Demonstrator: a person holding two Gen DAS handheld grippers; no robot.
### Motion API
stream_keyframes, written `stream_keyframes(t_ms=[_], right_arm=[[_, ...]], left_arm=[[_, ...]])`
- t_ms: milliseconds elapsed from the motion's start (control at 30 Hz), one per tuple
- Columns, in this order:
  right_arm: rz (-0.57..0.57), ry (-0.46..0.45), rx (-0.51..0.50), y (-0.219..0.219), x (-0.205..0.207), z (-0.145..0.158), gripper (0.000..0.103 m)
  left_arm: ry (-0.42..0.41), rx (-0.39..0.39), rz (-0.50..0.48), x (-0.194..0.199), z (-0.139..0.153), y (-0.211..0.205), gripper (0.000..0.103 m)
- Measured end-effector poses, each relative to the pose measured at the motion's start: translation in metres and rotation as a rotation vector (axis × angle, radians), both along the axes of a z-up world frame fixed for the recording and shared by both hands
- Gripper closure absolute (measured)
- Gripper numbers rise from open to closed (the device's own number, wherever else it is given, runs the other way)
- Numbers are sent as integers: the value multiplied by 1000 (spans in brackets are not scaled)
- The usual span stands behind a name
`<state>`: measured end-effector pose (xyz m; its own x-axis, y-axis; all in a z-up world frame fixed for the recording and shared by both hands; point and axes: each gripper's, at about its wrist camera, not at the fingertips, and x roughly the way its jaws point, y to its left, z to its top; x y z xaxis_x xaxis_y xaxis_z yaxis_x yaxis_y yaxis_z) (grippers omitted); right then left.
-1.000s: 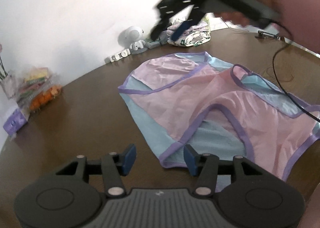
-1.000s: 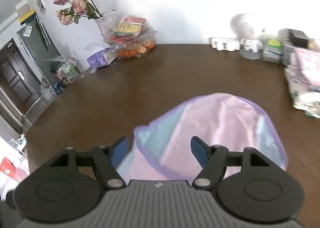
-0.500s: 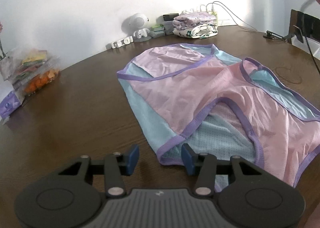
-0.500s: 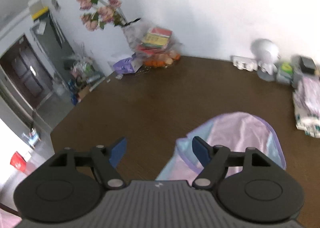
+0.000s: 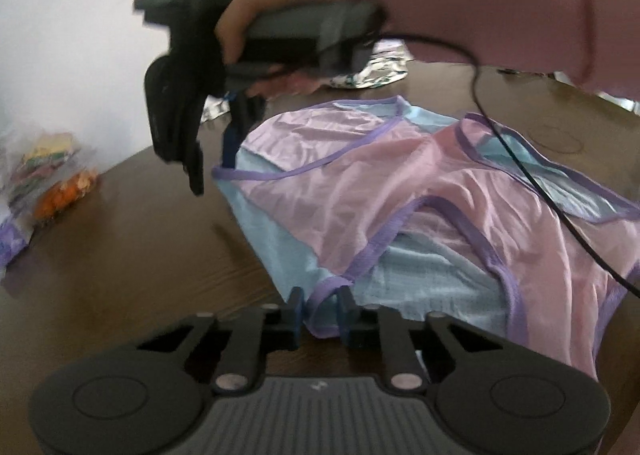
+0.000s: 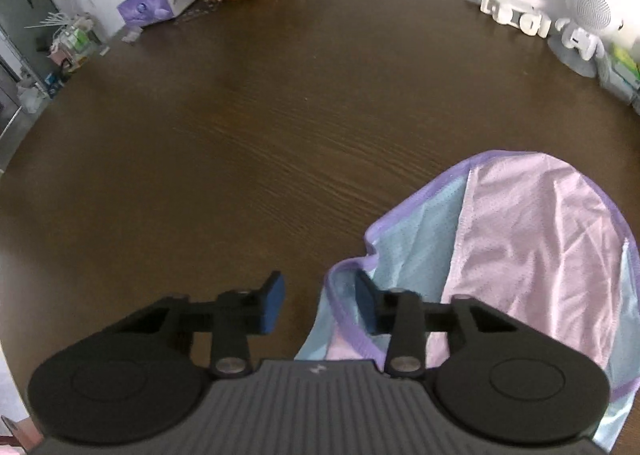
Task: Fold clothes
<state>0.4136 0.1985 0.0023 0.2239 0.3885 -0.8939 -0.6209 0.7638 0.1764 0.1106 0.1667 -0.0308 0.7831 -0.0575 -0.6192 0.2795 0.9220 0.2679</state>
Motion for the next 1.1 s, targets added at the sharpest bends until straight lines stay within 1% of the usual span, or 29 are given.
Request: stream_keyframes(t_ms=[67, 133, 200, 333, 400, 500, 533, 600, 667, 700, 733, 767, 800, 867, 967, 1000, 1033, 1067, 1100], right_arm=[[3, 3, 16, 0, 1, -3, 95], [13, -2, 51, -4, 2, -3, 100], [3, -3, 122, -11, 3, 1, 100], [2, 45, 315, -33, 5, 8, 101], [15, 34, 333, -38, 5, 4, 101], [-9, 10, 203, -33, 9, -12, 100], [-15, 10, 205, -34, 10, -15, 100], [-28, 7, 227, -35, 10, -18, 99], [-47, 11, 256, -40, 11, -15, 92], [-56, 10, 271, -43, 10, -11, 79], [-65, 8, 285, -46, 10, -7, 56], [-64, -11, 289, -49, 8, -2, 51], [-61, -34, 291, -53, 7, 4, 50], [-56, -49, 295, -64, 4, 13, 50], [-68, -53, 335, -89, -5, 35, 50], [-67, -65, 354, -101, -12, 43, 49], [-64, -77, 369, -112, -20, 52, 46], [-59, -94, 377, -125, -29, 61, 44], [-54, -113, 383, -139, -38, 71, 40]], left_arm=[[-10, 6, -13, -1, -1, -1, 99], [-21, 10, -19, -3, 0, -1, 100], [-34, 15, -21, -4, 1, -1, 100], [-59, 31, -2, -9, 6, -1, 100], [-52, 44, 6, -10, 6, -2, 100], [-19, 70, 13, -8, 0, -6, 100], [-12, 79, 15, -8, -2, -8, 100], [-9, 69, 25, -8, -1, -9, 97], [-8, 63, 42, -8, 1, -9, 92], [-12, 61, 48, -10, 2, -8, 88], [-15, 50, 50, -12, 4, -6, 87], [-17, 35, 55, -13, 5, -4, 79], [-19, 21, 63, -14, 7, -2, 66], [-34, -7, 87, -17, 12, 3, 49], [-53, -72, 119, -21, 22, 14, 47], [-56, -101, 127, -22, 26, 19, 44], [-55, -131, 142, -22, 30, 25, 42], [-51, -162, 163, -17, 36, 31, 38], [-47, -194, 184, -12, 42, 38, 34]])
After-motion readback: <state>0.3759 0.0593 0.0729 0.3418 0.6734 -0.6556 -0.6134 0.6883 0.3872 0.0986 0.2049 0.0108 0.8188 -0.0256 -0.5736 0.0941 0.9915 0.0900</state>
